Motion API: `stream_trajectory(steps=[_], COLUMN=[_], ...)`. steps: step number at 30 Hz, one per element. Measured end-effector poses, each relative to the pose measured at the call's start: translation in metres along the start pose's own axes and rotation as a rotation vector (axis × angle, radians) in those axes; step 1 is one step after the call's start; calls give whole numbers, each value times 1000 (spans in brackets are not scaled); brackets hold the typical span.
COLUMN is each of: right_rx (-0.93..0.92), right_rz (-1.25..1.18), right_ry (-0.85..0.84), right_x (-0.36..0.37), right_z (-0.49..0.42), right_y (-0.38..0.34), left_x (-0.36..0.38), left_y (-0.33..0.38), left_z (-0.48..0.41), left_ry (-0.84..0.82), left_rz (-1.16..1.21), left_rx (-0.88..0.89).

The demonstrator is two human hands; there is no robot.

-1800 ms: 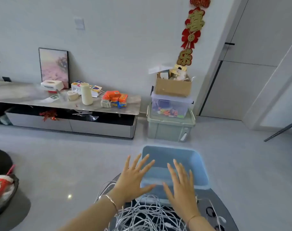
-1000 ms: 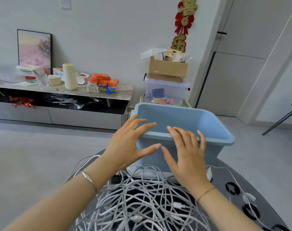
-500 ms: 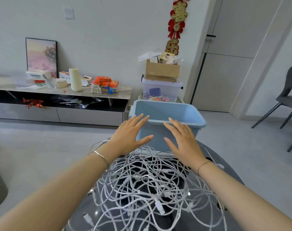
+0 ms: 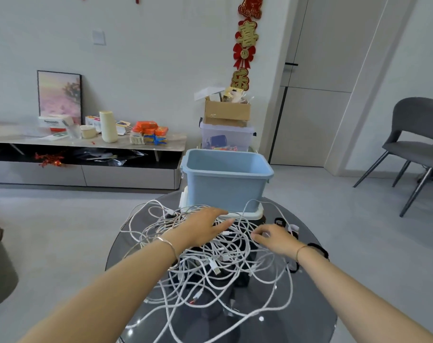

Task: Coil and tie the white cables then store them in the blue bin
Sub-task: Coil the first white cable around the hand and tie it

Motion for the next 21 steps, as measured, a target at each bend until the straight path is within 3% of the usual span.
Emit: stream_trajectory(steps=[6,11,18,21], right_rx=[-61,-90,-203,-241], right_rz=[-75,2,331,208], right_ry=[-42,-91,-233,-162], right_x=[-10,-29,-29,-36], right_z=[3,6,26,33], right_y=[5,16,41,26], left_x=[21,32,38,42], left_y=[10,14,30,35], left_z=[-11,-26,-41,-37], left_ry=[-92,-100,-43,-80], left_rz=[138,72,75,59], left_rx=[-19,19,136,173])
Point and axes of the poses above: each hand's wrist, its own z-axis away from the middle knuckle, its own x-axis out of the palm, y = z × x, the point moved 7 cm from there along -z, towards the middle knuckle, and after that the axes turned 2 degrees about -x, right-handed, at the moved point
